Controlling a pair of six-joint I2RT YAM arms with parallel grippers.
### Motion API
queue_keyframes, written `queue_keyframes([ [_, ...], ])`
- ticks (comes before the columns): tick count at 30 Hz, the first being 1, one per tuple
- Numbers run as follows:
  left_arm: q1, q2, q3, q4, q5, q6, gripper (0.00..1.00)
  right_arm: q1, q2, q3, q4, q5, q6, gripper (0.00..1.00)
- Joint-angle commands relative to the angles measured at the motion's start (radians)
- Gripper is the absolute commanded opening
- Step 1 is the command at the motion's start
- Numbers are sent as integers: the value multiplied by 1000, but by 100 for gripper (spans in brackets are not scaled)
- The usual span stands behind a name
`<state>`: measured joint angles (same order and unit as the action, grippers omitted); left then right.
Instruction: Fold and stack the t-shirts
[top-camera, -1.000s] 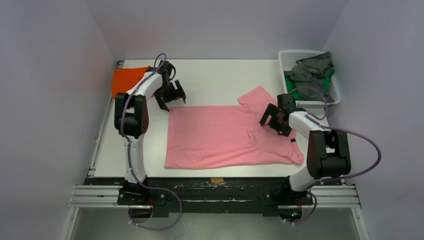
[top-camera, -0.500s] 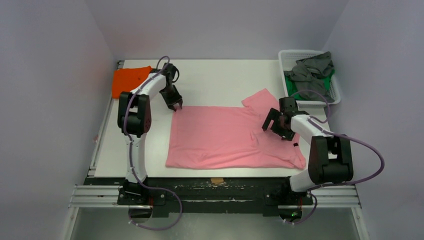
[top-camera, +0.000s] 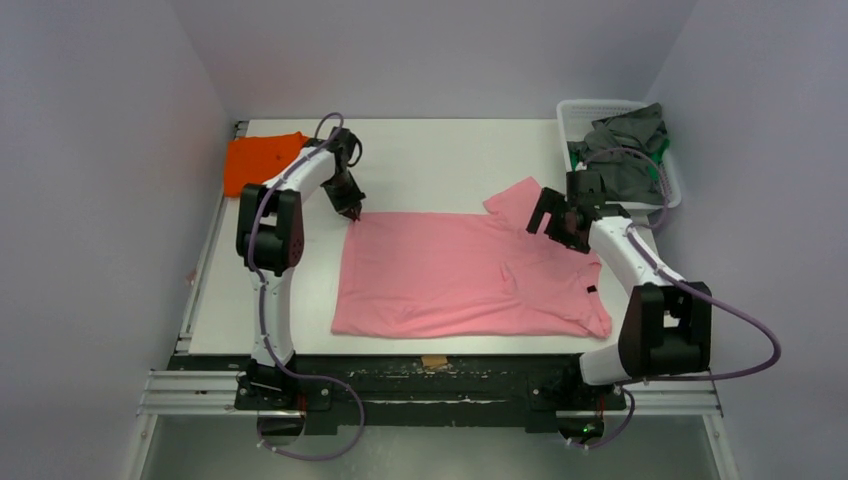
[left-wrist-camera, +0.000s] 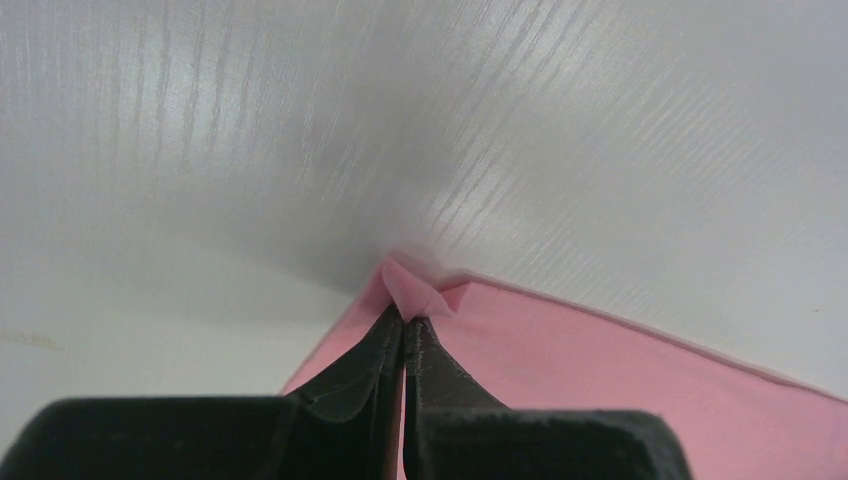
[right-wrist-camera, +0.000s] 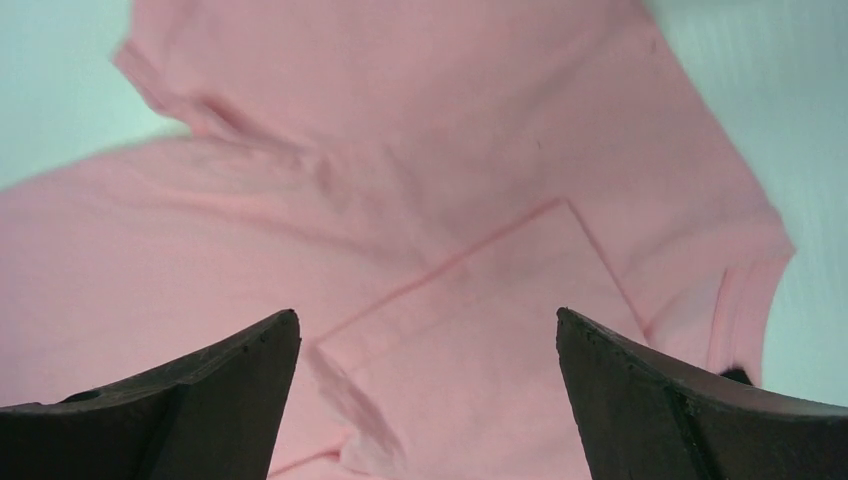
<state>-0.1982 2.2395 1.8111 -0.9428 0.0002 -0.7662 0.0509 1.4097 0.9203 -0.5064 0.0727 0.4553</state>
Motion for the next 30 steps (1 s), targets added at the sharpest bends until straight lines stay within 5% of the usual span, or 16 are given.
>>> queue_keyframes([
  [1,-16,-78,-21,13,-83,12,0,-3,95,188,69,-20,-52,97],
  [17,-29,-136,-97,78,-91,30,0,54,872,1060,-106,231,-81,72],
  [26,-32,-171,-143,99,-101,25,0,61,908,1009,-100,238,-104,63],
  [30,-32,-177,-157,102,-103,21,0,61,890,954,-95,242,-101,51],
])
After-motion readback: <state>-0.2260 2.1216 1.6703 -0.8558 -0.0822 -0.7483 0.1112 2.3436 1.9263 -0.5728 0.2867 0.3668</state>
